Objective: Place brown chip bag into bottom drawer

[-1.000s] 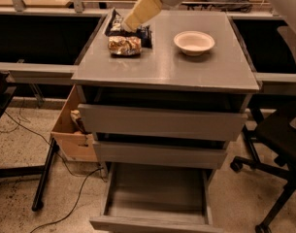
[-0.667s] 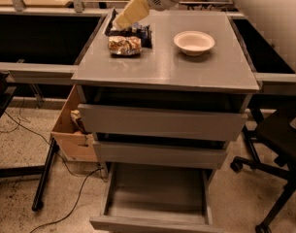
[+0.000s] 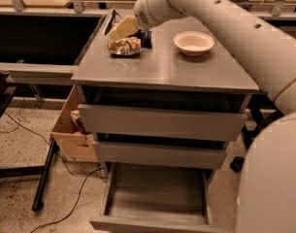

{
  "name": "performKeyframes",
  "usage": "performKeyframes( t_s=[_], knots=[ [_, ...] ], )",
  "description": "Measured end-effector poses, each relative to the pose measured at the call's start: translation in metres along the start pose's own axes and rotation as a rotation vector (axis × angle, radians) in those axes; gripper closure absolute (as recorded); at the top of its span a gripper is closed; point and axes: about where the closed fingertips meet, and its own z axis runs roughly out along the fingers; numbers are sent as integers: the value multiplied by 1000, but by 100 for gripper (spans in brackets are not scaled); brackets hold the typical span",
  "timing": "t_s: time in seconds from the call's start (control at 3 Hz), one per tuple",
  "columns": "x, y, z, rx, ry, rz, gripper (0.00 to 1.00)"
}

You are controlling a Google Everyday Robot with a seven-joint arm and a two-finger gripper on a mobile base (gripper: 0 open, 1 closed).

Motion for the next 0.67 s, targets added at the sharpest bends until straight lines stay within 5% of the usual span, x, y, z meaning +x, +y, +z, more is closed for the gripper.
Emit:
performKeyframes(
  t_s=[0.67],
  knots=[
    [48, 6, 48, -74, 70, 24, 0]
  ],
)
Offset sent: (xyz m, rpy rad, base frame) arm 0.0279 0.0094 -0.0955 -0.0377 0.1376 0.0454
